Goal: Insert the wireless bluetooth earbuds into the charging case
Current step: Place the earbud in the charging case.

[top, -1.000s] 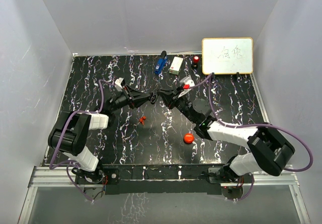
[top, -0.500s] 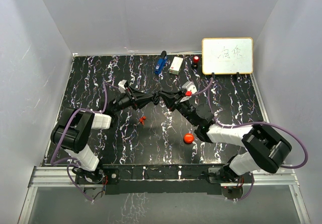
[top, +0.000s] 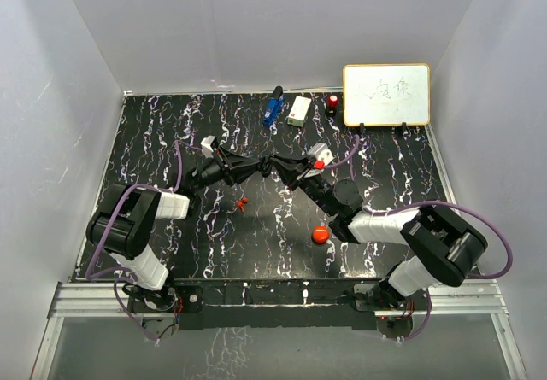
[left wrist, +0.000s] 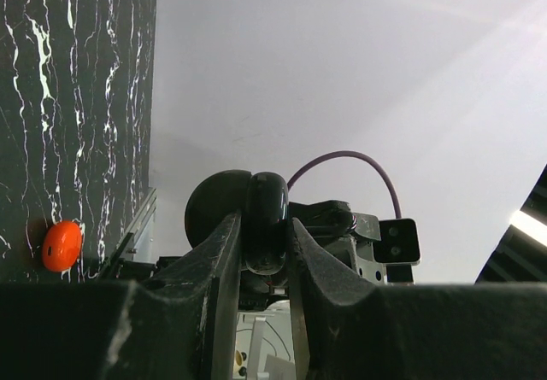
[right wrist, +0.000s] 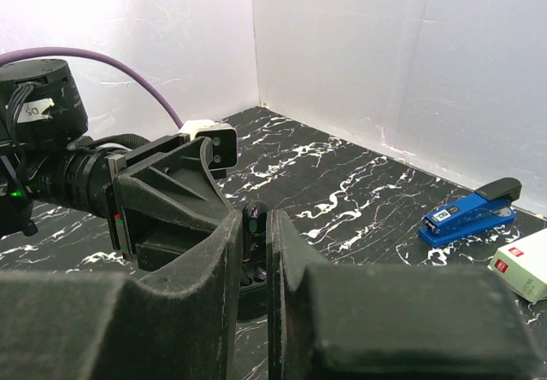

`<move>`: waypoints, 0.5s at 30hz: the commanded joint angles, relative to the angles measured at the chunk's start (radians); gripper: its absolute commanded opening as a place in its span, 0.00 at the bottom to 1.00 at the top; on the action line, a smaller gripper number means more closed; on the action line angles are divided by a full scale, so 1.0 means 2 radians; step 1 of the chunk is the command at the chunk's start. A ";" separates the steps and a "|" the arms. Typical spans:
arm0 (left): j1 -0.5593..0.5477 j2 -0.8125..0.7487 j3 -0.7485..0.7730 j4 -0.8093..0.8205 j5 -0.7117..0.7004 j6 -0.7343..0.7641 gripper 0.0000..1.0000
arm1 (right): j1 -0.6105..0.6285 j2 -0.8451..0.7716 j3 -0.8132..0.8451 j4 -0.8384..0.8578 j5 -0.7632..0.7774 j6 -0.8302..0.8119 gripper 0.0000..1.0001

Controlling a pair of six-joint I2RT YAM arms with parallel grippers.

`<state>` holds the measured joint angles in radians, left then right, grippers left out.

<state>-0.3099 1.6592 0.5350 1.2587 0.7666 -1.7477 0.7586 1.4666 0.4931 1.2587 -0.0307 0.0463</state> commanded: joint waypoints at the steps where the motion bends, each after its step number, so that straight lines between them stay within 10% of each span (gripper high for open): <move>1: -0.005 -0.010 0.001 0.044 0.009 -0.007 0.00 | -0.001 0.005 0.001 0.053 -0.008 -0.016 0.00; 15: -0.008 -0.012 0.005 0.043 0.015 -0.009 0.00 | -0.002 0.018 -0.002 0.063 -0.010 -0.032 0.00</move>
<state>-0.3183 1.6592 0.5350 1.2644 0.7746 -1.7485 0.7582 1.4948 0.4931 1.3056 -0.0490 0.0158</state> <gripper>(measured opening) 0.219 0.127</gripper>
